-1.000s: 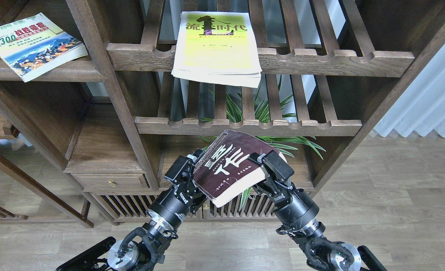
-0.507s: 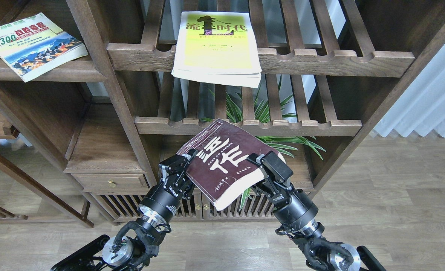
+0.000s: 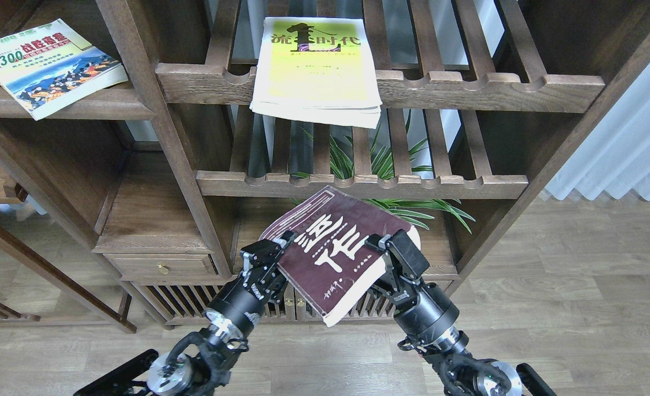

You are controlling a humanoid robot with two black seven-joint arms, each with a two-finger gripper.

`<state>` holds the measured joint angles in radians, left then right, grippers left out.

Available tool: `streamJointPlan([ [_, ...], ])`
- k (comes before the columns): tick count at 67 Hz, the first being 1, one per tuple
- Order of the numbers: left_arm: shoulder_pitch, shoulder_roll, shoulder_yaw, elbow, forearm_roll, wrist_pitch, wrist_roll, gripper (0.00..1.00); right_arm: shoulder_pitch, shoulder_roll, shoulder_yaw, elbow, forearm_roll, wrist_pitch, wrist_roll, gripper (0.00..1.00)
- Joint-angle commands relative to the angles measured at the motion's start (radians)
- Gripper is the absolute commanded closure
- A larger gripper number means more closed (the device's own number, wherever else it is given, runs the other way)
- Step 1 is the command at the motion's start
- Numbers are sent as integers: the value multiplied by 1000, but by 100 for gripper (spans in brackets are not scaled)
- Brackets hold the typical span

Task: Organize books on shelf
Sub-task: 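Carry the maroon book with the left gripper up to the upper shelf section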

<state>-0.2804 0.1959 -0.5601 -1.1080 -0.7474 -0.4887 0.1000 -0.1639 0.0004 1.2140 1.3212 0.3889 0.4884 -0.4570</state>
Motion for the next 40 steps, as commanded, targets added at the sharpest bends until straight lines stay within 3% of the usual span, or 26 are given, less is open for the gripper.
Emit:
streamJointPlan([
  [1, -5, 151, 6, -18, 0, 0, 79, 100, 3, 0, -1, -53, 1, 0, 1, 0],
  [5, -19, 247, 8, -41, 0, 0, 113, 100, 7, 0, -7, -79, 1, 0, 1, 0],
  [28, -49, 582, 14, -110, 69, 0, 201, 100, 32, 0, -17, -135, 1, 0, 1, 0],
  [40, -71, 741, 13, -118, 92, 0, 319, 99, 46, 0, -36, -163, 1, 0, 1, 0],
])
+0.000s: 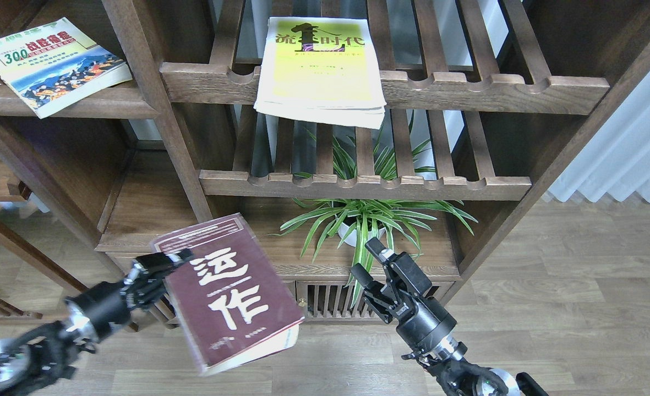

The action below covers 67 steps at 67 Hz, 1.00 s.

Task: Organize books on shelf
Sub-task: 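Carry the maroon book with the left gripper up to the upper shelf section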

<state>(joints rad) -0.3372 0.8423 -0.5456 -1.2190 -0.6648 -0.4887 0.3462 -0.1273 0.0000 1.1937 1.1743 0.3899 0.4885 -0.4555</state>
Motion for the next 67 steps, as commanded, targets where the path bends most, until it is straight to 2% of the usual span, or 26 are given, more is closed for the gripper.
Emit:
streamJointPlan([
  [1, -19, 113, -2, -11, 10, 0, 91, 99, 12, 0, -17, -21, 0, 0, 0, 0],
  [2, -23, 129, -2, -14, 10, 0, 103, 99, 14, 0, -19, -24, 0, 0, 0, 0],
  [3, -43, 183, -2, -36, 10, 0, 143, 99, 21, 0, -22, -33, 0, 0, 0, 0],
  [32, -325, 509, -2, -100, 17, 0, 143, 98, 40, 0, -22, -53, 0, 0, 3, 0],
  [49, -436, 607, -2, -189, 17, 0, 143, 98, 61, 0, -22, -74, 0, 0, 1, 0],
  [67, -491, 682, -4, -266, 16, 0, 143, 98, 75, 0, -19, -81, 0, 0, 3, 0],
])
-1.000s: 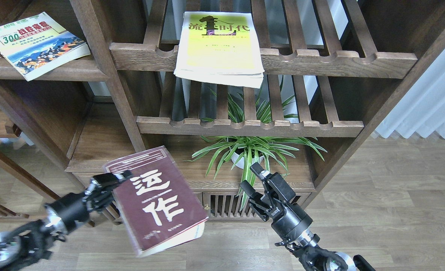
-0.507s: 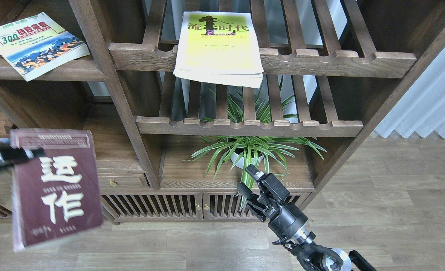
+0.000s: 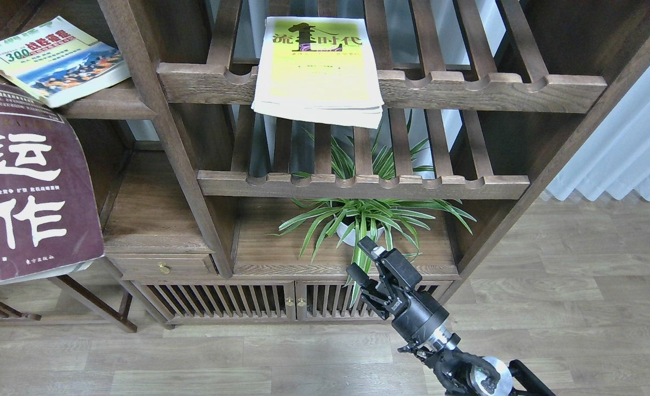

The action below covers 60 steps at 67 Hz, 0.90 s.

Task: Organize books on shelf
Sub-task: 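Carry the maroon book with the left gripper up to the upper shelf section, then set the maroon book on top of the blue book and release it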

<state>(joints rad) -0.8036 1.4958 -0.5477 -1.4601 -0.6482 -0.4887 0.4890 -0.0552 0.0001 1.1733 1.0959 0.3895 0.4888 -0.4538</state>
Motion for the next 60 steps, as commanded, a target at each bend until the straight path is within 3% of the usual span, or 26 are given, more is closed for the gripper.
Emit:
streamJointPlan([
  [1, -32, 35, -3, -29, -1, 0, 0, 98, 5, 0, 2, -4, 0, 0, 1, 0],
  [15, -129, 70, -3, -23, -8, 0, 0, 98, 12, 0, 3, -27, 0, 0, 1, 0],
  [28, -218, 60, -6, 67, -18, 0, 0, 98, 14, 0, 3, -40, 2, 0, 0, 0],
  [60, -463, -276, 2, 429, 108, 0, 0, 99, 3, 0, 2, -36, 2, 0, 0, 0],
])
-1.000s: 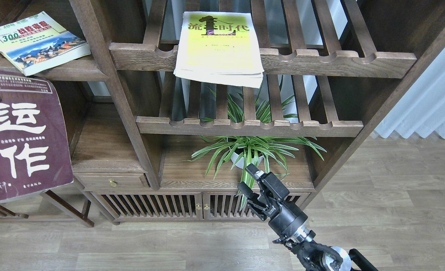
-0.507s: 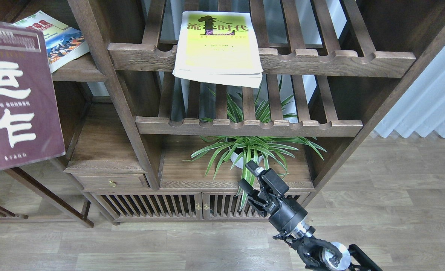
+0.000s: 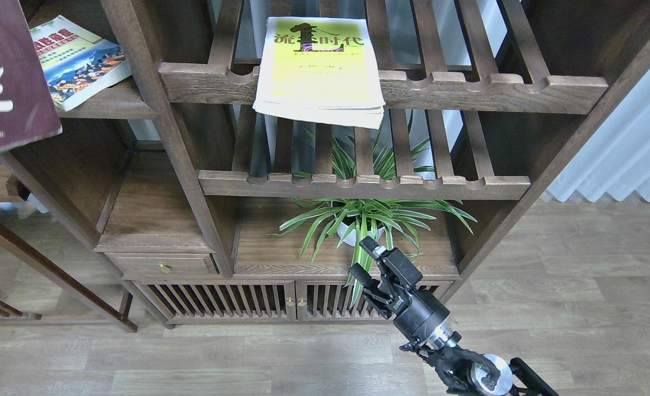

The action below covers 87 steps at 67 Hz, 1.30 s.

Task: Organize books on shelf
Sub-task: 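Set the maroon book on top of the blue book and release it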

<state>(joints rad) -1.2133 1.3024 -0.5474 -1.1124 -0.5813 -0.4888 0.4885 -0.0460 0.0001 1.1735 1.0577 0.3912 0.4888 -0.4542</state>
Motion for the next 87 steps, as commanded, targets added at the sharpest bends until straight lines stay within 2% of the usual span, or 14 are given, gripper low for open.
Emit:
streamJointPlan([
  [1, -63, -95, 1, 95, 44, 0, 0, 99, -6, 0, 2, 2, 0, 0, 0, 0],
  [15, -144, -238, 0, 241, 49, 0, 0, 99, -18, 0, 3, 2, 0, 0, 0, 0],
  [18, -163, -310, 0, 307, 49, 0, 0, 99, -23, 0, 3, 2, 0, 0, 0, 0],
  [34, -192, -414, -5, 443, 49, 0, 0, 99, -23, 0, 3, 2, 0, 0, 0, 0],
  [41, -210, -460, -5, 540, 48, 0, 0, 98, -21, 0, 3, -1, 0, 0, 0, 0],
  [57, -213, -523, -5, 589, 49, 0, 0, 98, -17, 0, 3, -1, 0, 0, 0, 0],
  [65, -213, -565, -23, 643, 44, 0, 0, 94, -15, 0, 3, -2, 0, 0, 0, 0],
  [68, -213, -583, -25, 664, 38, 0, 0, 88, -17, 0, 3, -2, 0, 0, 0, 0],
  [71, -215, -604, -29, 687, 38, 0, 0, 73, -17, 0, 3, -2, 0, 0, 0, 0],
  [74, -216, -612, -32, 695, 38, 0, 0, 64, -17, 0, 3, -2, 0, 0, 0, 0],
  [75, -216, -615, -34, 697, 38, 0, 0, 59, -17, 0, 3, -4, 0, 0, 0, 0],
  [81, -223, -617, -34, 697, 38, 0, 0, 44, -15, 0, 3, -4, 0, 0, 0, 0],
  [87, -242, -617, -32, 697, 48, 0, 0, 22, -11, 0, 3, -5, 0, 0, 0, 0],
])
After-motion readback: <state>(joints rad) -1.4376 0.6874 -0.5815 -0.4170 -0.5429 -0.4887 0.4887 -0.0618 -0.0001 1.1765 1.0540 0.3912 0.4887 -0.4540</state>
